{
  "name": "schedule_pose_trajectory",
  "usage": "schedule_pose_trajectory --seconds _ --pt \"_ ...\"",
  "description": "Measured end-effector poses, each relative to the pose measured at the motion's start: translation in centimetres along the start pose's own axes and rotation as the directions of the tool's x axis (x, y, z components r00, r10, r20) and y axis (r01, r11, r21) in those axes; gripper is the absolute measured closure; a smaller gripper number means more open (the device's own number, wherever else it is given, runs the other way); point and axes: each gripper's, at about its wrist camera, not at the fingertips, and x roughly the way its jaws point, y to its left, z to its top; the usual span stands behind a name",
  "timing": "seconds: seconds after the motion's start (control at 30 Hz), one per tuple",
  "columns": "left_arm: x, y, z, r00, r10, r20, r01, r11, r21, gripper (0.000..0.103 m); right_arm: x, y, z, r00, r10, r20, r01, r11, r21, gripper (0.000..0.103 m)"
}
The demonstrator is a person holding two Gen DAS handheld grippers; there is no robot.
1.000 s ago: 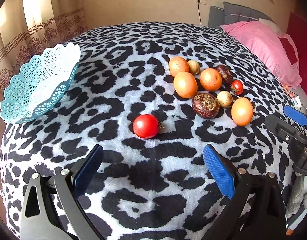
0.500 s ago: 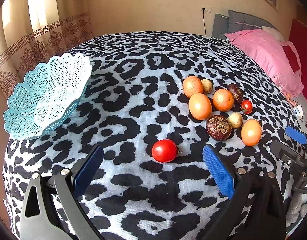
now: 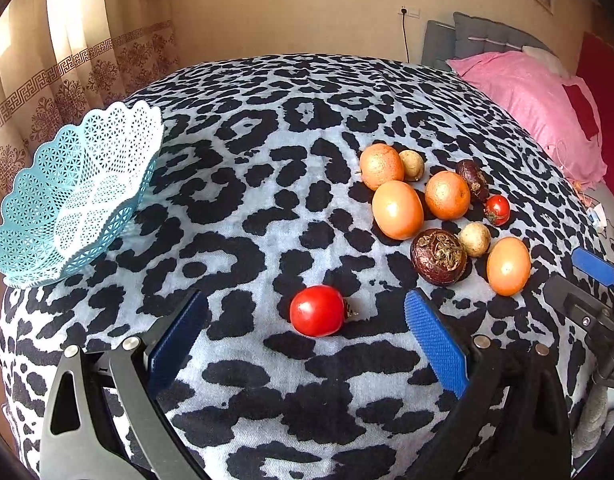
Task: Organize fruits
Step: 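Grasp the red tomato with the left tool, then carry the tomato into the blue basket and open the left tool while the right tool grasps a large orange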
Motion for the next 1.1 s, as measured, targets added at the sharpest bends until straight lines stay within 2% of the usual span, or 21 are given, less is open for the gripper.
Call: schedule_pose_trajectory --seconds 0.13,0.2,0.27,0.33,0.37,0.4,0.5,0.57,0.7,0.93,1.03,1.1 --pt "0.1 0.0 0.0 1.000 -0.005 0.001 0.005 1.000 -0.002 0.004 0.2 0.3 0.2 1.000 0.000 -0.004 0.000 1.000 -0.003 0.007" --pt "0.2 0.0 -0.1 1.000 -0.011 -0.004 0.011 1.000 0.000 0.016 0.4 0.5 0.2 1.000 0.000 -0.008 0.000 1.000 -0.006 0.007" --pt "0.5 -0.1 -0.2 1.000 -0.025 -0.019 0.025 1.000 -0.004 0.021 0.5 0.7 0.1 1.000 0.000 -0.011 0.000 1.000 -0.009 0.008" --pt "0.7 -0.1 -0.3 0.999 -0.035 -0.029 0.035 0.999 -0.004 0.030 0.6 0.8 0.1 1.000 0.002 -0.014 -0.002 1.000 -0.012 0.008" --pt "0.7 -0.2 -0.4 0.999 -0.044 -0.033 0.044 0.999 -0.005 0.037 0.6 0.8 0.1 1.000 0.002 -0.017 -0.002 1.000 -0.014 0.010" --pt "0.8 -0.2 -0.4 0.998 -0.055 -0.036 0.055 0.998 -0.007 0.047 0.6 0.9 0.1 1.000 0.003 -0.020 -0.003 1.000 -0.017 0.012" --pt "0.7 -0.2 -0.7 0.996 -0.087 -0.038 0.086 0.996 -0.013 0.061 0.8 0.9 0.0 0.999 0.007 -0.035 -0.008 1.000 -0.016 0.022" --pt "0.4 -0.1 -0.8 0.995 -0.098 -0.032 0.098 0.995 -0.016 0.066 0.9 1.0 -0.1 0.999 0.011 -0.045 -0.012 1.000 -0.014 0.026" --pt "-0.3 0.0 -0.9 0.992 -0.122 -0.012 0.122 0.992 -0.018 0.069 1.2 1.4 -0.2 0.998 0.017 -0.066 -0.019 0.999 -0.028 0.036" --pt "-1.5 0.7 -0.7 0.991 -0.135 0.025 0.136 0.990 -0.028 0.070 1.8 2.6 0.3 0.997 0.009 -0.078 -0.014 0.998 -0.061 0.038" --pt "-2.5 1.2 -0.3 0.990 -0.134 0.051 0.136 0.990 -0.032 0.070 2.4 2.9 0.6 0.996 0.003 -0.091 -0.010 0.997 -0.073 0.041" --pt "-3.2 1.6 -0.1 0.989 -0.130 0.068 0.133 0.990 -0.036 0.070 2.9 3.1 0.8 0.995 -0.001 -0.103 -0.007 0.997 -0.078 0.047"
